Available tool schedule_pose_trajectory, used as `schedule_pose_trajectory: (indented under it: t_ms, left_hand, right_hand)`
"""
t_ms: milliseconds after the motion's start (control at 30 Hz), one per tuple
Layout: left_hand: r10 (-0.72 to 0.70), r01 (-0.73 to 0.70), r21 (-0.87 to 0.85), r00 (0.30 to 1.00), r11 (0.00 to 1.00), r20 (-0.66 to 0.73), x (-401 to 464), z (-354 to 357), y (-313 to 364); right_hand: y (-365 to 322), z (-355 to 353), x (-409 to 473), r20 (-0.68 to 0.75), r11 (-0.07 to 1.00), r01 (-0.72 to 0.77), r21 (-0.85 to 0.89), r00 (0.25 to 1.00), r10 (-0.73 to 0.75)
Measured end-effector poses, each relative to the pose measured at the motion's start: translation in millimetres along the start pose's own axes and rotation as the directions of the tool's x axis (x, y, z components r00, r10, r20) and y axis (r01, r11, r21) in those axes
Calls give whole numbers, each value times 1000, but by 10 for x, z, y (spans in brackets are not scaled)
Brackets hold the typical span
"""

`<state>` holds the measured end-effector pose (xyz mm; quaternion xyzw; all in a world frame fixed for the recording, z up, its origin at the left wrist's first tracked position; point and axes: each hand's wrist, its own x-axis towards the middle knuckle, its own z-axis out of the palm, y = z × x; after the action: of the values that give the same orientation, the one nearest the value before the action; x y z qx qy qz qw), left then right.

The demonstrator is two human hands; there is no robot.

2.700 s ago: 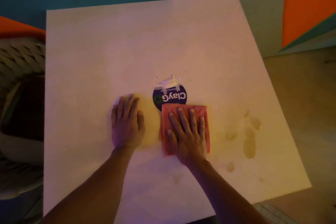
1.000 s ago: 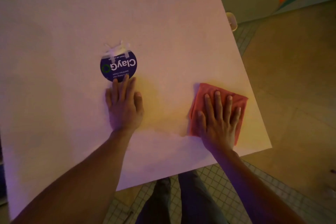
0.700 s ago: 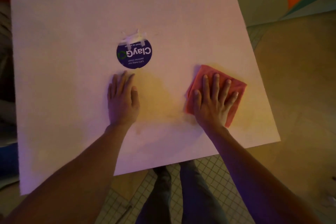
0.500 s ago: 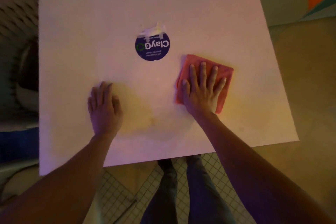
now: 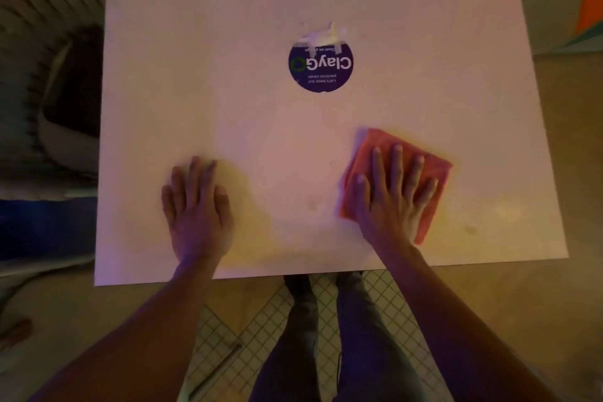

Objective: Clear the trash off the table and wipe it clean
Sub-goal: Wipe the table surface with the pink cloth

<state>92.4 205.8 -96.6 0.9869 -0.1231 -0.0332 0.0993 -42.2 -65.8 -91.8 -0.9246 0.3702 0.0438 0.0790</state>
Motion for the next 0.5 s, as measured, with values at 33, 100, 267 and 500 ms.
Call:
schedule_pose_trajectory:
  t_ms: [33,100,267,500]
  left_hand:
    - [-1,1,1,1000,1000,6,2,2,-16]
    - [2,-2,10,1000,1000,12,8,11,-16]
    - [18,-18,4,1000,1000,6,7,4,-33]
    - [36,-36,7,999,999,-13,4,3,-53]
  right_hand:
    - [-170,13,119,-10,1000,-25,20,1000,25]
    - [-498,44,317,-12,999,-21,37,1000,22]
    - [-1086,132,13,-7,978,206,31,979,-205]
    - [-538,154,-883,13,932,361,42,932,-361]
